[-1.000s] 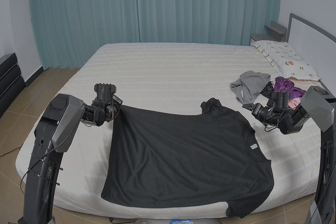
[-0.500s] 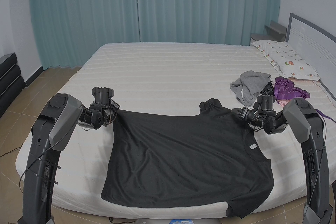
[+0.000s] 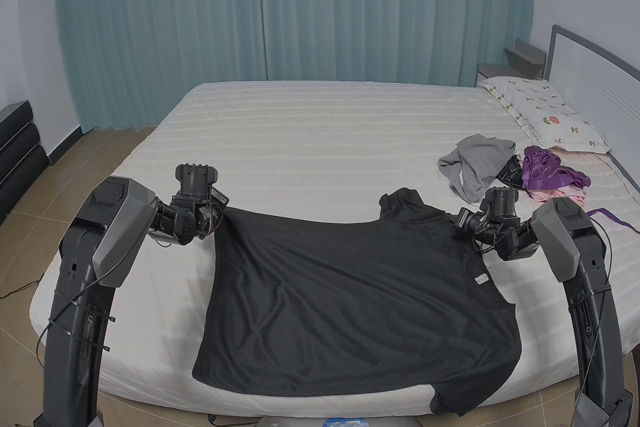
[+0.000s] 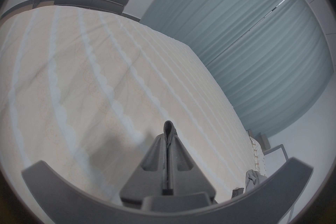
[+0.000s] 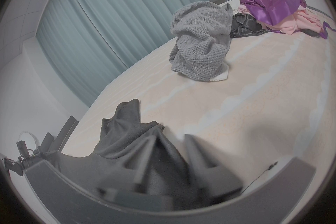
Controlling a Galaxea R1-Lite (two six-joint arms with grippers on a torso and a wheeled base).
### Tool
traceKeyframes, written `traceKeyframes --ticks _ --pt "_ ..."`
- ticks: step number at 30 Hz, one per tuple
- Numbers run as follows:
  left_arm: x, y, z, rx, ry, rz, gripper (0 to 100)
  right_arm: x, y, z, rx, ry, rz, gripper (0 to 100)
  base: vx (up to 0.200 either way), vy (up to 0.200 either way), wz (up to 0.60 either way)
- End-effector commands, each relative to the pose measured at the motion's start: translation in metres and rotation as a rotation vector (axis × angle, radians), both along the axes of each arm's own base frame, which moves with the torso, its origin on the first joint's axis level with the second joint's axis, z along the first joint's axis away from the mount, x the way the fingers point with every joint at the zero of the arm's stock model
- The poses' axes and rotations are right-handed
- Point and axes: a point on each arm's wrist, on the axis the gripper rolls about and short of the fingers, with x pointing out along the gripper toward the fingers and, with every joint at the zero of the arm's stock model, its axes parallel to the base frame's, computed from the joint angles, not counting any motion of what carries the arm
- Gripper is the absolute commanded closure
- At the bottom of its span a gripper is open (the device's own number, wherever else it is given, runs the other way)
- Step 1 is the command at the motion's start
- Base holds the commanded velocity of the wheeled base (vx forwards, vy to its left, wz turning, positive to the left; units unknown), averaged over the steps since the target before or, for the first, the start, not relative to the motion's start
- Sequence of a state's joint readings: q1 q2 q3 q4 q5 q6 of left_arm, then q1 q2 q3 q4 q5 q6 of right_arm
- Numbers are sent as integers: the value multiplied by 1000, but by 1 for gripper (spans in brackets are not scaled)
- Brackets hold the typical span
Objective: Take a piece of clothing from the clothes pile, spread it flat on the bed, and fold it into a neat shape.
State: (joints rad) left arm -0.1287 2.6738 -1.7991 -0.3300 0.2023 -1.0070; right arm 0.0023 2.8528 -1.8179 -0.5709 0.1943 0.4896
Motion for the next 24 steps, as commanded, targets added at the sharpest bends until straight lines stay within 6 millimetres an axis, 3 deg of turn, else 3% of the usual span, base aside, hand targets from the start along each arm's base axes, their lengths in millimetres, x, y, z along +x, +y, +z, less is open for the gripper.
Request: traceKeyframes --ticks 1,12,18,24 --pt "1 -1 3 1 -9 -3 100 1 -2 1 -3 -7 -14 100 0 0 0" --pt "2 0 6 6 -19 -3 100 11 -19 27 -18 -103 -122 100 0 0 0" --pt "13 3 22 0 -86 11 100 17 -31 44 -30 -200 -177 100 0 0 0" --pt "17 3 19 0 -95 8 100 20 -34 52 -41 -241 -212 100 0 0 0"
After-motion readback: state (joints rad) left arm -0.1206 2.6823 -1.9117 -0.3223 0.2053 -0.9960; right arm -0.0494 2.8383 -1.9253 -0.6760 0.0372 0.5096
